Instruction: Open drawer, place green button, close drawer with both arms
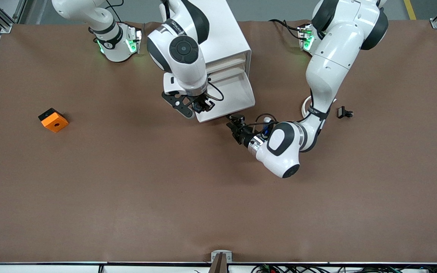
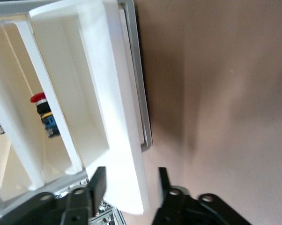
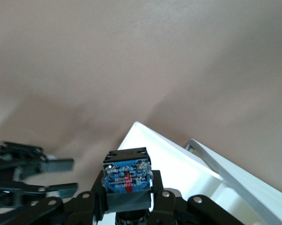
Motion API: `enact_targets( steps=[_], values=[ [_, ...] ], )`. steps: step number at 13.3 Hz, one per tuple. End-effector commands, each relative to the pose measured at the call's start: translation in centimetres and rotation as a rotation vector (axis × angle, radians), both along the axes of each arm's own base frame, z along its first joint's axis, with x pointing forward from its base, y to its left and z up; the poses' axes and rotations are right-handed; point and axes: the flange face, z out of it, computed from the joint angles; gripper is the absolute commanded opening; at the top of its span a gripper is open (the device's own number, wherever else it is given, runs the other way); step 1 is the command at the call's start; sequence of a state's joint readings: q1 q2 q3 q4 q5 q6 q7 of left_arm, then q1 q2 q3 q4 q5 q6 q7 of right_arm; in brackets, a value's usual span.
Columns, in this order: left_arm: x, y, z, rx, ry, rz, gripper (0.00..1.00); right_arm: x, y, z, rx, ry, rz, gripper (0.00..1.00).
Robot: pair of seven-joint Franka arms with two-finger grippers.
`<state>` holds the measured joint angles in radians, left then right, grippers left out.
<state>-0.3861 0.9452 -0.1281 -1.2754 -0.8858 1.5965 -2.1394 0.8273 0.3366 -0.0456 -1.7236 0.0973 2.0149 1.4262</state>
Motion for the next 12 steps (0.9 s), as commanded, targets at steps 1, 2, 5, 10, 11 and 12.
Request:
enact_targets(
  steps=[1, 2, 5, 10, 11, 12],
  values=[
    [2.4, 1.2, 3.0, -0.037, -0.074, 0.007, 1.0, -2.7, 1.8, -2.4, 0.024, -0.038, 0.054, 0.0],
    [3.4, 2.6, 3.6, -0.047, -0.105, 0.01, 1.0, -3.6, 2.7, -3.5, 0.013, -0.051, 0.087, 0.0],
    [5.6, 6.1, 5.9, -0.087, -0.211, -0.003, 1.0, -4.1, 3.8, -6.3, -0.005, -0.071, 0.125, 0.0],
    [7.8, 9.5, 12.4, -0.14, -0.414, -0.056, 1.0, -4.3, 5.1, -9.8, -0.001, -0.081, 0.117, 0.0],
    [8.5, 10.7, 13.0, -0.138, -0.451, -0.065, 1.0, -4.2, 5.1, -10.2, -0.003, -0.08, 0.116, 0.0],
    [8.8, 11.3, 13.4, -0.125, -0.465, -0.068, 1.0, -4.1, 5.1, -10.6, -0.006, -0.078, 0.114, 0.0]
  ],
)
